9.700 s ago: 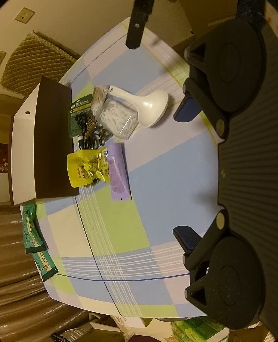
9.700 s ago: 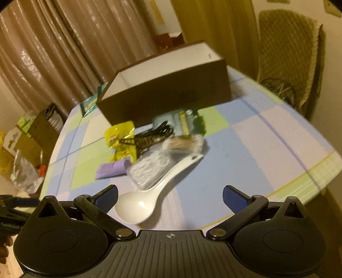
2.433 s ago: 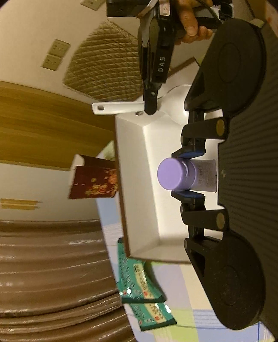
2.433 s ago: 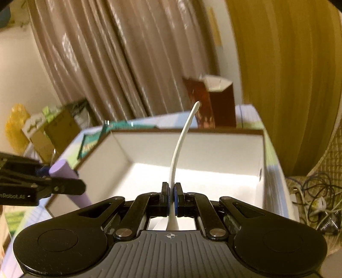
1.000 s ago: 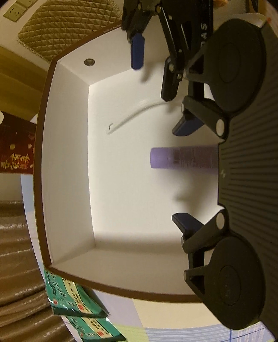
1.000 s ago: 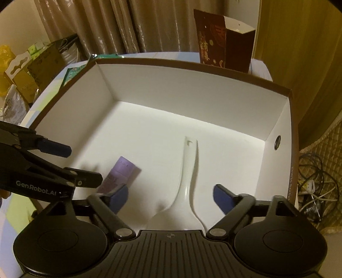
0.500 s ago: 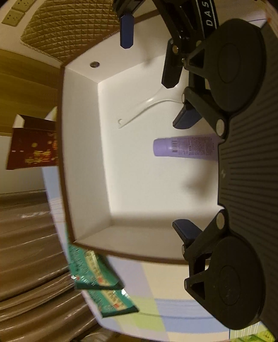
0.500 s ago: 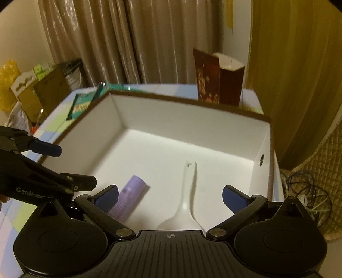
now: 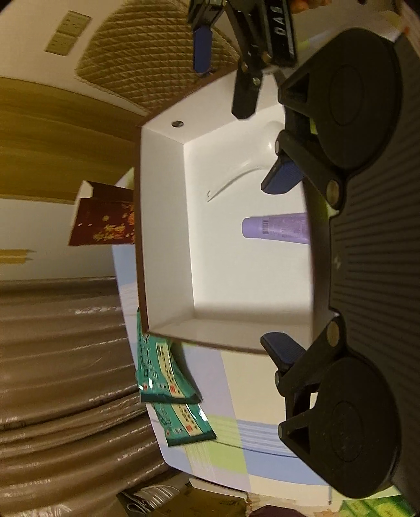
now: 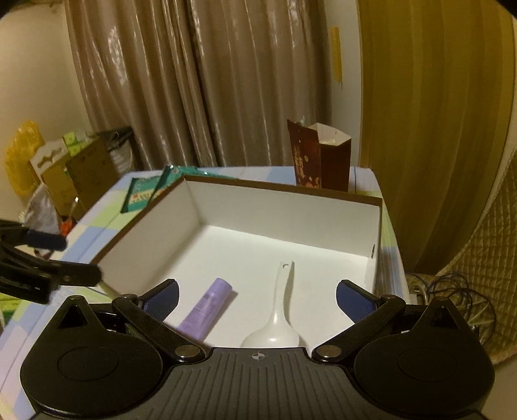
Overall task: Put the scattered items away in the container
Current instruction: 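Withdraw both tools from the box back toward the remaining items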
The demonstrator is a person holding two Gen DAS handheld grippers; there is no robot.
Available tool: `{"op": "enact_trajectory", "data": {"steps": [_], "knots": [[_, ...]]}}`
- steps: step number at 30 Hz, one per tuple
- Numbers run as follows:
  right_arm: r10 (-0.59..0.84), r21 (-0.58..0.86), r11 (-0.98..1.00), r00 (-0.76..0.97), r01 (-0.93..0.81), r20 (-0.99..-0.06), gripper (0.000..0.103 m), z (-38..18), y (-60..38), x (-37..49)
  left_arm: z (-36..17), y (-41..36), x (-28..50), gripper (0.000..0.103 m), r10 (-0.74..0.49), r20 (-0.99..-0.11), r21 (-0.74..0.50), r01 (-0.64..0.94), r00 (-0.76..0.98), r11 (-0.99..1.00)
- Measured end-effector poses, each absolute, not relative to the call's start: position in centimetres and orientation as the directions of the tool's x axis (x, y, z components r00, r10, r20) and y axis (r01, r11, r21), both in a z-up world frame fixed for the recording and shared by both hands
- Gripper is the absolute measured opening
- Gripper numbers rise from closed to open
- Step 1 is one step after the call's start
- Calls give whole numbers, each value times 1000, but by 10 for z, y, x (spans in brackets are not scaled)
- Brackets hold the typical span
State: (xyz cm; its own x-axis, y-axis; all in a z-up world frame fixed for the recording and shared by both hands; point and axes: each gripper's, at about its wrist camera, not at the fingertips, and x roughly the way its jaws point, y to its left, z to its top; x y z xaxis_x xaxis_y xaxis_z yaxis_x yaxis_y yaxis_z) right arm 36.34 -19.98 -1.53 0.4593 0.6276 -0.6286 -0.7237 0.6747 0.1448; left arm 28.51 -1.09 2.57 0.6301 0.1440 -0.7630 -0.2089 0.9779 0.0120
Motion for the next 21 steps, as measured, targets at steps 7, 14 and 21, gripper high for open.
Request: {"op": "enact_trajectory", "data": {"steps": [7, 14, 21], "knots": [[661, 197, 663, 441, -723, -607, 101, -19, -230, 335, 34, -6, 216, 92, 200, -725, 5, -284, 660, 959], [663, 249, 655, 384, -713, -642, 101, -40, -250, 307, 16, -16, 151, 92, 268, -723, 65, -324, 636, 944], [618, 257, 669, 329, -697, -714, 101, -67, -256, 288, -16, -20, 113, 92, 264, -766, 44, -362, 586, 931]]}}
